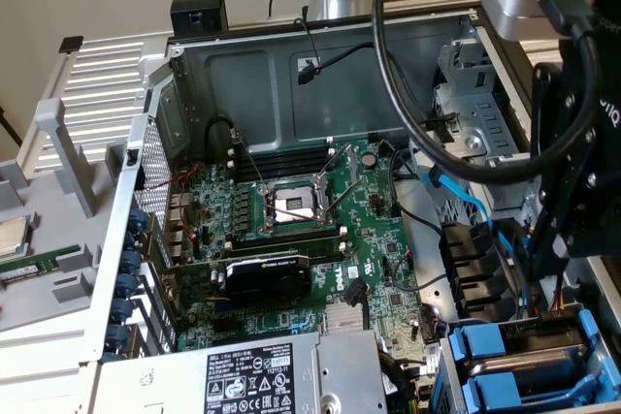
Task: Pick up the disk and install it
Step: 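Insert the second disk wire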
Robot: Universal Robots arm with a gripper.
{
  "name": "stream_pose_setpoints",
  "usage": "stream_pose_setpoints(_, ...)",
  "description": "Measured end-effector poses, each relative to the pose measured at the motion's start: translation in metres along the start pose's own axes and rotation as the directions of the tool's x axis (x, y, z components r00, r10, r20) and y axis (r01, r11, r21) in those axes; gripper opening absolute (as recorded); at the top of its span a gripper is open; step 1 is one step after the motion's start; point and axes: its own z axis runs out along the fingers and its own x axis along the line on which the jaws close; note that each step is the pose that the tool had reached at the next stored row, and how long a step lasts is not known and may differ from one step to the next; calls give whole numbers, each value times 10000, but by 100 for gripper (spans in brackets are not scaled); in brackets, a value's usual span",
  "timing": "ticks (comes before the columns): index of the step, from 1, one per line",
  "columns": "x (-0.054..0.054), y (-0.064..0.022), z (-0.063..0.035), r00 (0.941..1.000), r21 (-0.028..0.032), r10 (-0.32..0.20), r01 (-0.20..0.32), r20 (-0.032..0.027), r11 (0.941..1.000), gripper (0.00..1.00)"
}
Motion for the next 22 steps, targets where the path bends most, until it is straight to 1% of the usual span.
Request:
stream_pose_setpoints(2, 1, 12, -4, 10000, 66, 11, -11, -5, 10000, 16)
stream_pose_setpoints(3, 1, 18, -6, 10000, 86, 20, -20, -7, 10000, 16)
stream_pose_setpoints(7, 2, 42, -5, 10000, 132, 68, -68, -16, 9999, 16)
stream_pose_setpoints(10, 3, 59, -5, 9999, 156, 116, -116, -18, 9998, 16)
stream_pose_setpoints(13, 4, 67, -4, 9998, 162, 210, -210, -11, 9996, 16)
stream_pose_setpoints(16, 3, 70, -4, 9991, 153, 427, -427, 0, 9990, 16)
stream_pose_setpoints(22, 4, 72, -4, 9956, 130, 937, -937, 23, 9955, 16)
